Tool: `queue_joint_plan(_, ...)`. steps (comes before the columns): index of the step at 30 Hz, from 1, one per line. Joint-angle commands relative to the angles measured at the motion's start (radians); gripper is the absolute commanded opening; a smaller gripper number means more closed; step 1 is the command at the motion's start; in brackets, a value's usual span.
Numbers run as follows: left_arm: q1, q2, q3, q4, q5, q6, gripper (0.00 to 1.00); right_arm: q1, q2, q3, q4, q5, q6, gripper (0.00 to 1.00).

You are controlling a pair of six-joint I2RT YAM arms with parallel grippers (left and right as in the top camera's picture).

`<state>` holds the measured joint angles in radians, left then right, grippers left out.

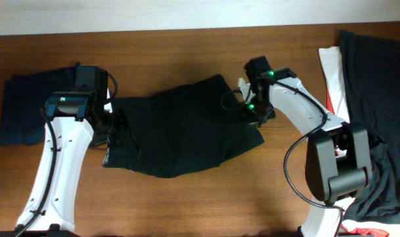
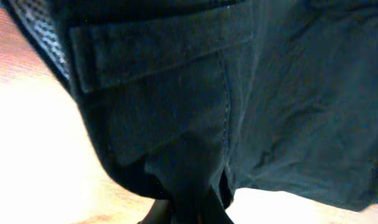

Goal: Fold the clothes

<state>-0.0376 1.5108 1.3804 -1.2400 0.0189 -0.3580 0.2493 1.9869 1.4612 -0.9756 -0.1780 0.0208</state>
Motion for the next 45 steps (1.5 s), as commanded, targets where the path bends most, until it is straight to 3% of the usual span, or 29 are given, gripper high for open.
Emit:
queue_joint_plan(1, 0.006, -0.024, 0.026, 0.027, 0.081, 0.011, 0.01, -0.020, 0.000, -0.140, 0.120, 0.039, -0.024, 0.14)
queue_joint_plan(7, -0.040, -0.024, 0.026, 0.119, 0.380, -0.048, 0.01, -0.005, 0.000, -0.278, 0.234, -0.063, -0.020, 0.14)
queue_joint_plan(14, -0.212, 0.012, 0.026, 0.303, 0.383, -0.143, 0.01, 0.140, 0.000, -0.285, 0.224, -0.064, 0.096, 0.13)
queue_joint_plan(22, -0.322, 0.126, 0.026, 0.350, 0.385, -0.166, 0.01, 0.216, 0.000, -0.285, 0.220, -0.065, 0.120, 0.13)
queue_joint_plan(24, -0.334, 0.149, 0.026, 0.354, 0.385, -0.166, 0.16, 0.212, 0.000, -0.282, 0.205, -0.060, 0.119, 0.19)
queue_joint_plan(25, -0.338, 0.160, 0.026, 0.354, 0.385, -0.165, 0.28, 0.196, 0.000, -0.254, 0.163, -0.033, 0.120, 0.30)
queue_joint_plan(27, -0.335, 0.161, 0.027, 0.403, 0.385, -0.125, 0.34, 0.132, -0.006, -0.148, 0.024, 0.094, 0.148, 0.39)
queue_joint_plan(31, -0.248, 0.161, 0.081, 0.567, 0.165, -0.051, 0.36, -0.068, -0.055, 0.259, -0.315, 0.211, 0.141, 0.40)
queue_joint_plan(34, -0.203, 0.195, 0.081, 0.655, 0.011, -0.051, 0.40, -0.098, -0.079, 0.440, -0.397, -0.050, -0.001, 0.40)
queue_joint_plan(37, -0.199, 0.297, 0.081, 0.703, -0.023, -0.051, 0.40, -0.051, -0.074, 0.414, -0.394, -0.290, -0.043, 0.39)
queue_joint_plan(41, -0.197, 0.464, 0.081, 0.776, -0.023, -0.051, 0.40, 0.061, -0.064, 0.266, -0.328, -0.333, 0.022, 0.40)
queue_joint_plan(45, -0.197, 0.571, 0.080, 0.747, -0.024, -0.051, 0.43, 0.168, -0.064, 0.047, -0.176, -0.369, 0.022, 0.40)
